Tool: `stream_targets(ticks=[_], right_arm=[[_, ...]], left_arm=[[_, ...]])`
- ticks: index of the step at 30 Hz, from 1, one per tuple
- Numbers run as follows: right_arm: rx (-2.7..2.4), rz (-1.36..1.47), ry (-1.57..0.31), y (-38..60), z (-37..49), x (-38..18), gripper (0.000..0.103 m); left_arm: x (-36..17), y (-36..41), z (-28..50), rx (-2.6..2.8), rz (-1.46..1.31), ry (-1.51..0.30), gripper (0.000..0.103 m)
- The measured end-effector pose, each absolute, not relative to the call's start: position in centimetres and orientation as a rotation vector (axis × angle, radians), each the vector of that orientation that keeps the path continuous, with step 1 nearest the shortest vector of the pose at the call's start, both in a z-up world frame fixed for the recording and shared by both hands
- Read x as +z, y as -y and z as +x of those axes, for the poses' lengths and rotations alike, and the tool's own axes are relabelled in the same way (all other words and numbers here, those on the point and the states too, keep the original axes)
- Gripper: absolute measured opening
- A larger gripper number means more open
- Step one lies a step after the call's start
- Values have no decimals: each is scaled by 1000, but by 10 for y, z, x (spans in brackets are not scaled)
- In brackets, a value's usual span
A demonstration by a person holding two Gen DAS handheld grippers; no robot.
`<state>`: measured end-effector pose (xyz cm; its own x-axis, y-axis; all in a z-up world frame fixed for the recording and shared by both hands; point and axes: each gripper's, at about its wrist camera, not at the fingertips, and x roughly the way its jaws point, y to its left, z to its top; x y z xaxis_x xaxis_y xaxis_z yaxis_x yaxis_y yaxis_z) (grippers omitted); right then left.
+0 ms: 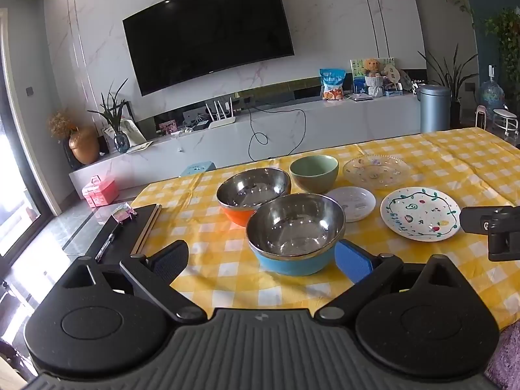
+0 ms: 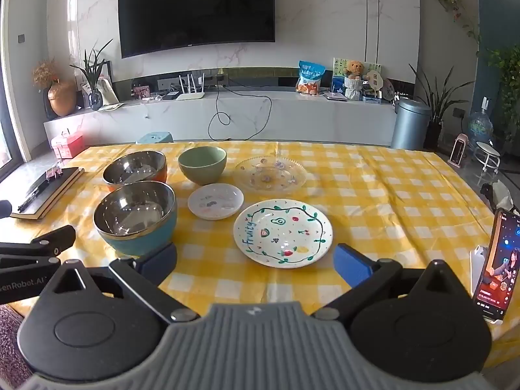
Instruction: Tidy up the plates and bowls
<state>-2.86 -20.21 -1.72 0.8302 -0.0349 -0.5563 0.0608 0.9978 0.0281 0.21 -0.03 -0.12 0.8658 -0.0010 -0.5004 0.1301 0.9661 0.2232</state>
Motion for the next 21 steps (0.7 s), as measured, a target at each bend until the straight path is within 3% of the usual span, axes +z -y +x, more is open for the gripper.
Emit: stream_targets(ticks=[21], right_arm=[[-44,56,-616,200,-26,-19,101]], left_arm=[[-6,4,3,-91,252,-556,103]])
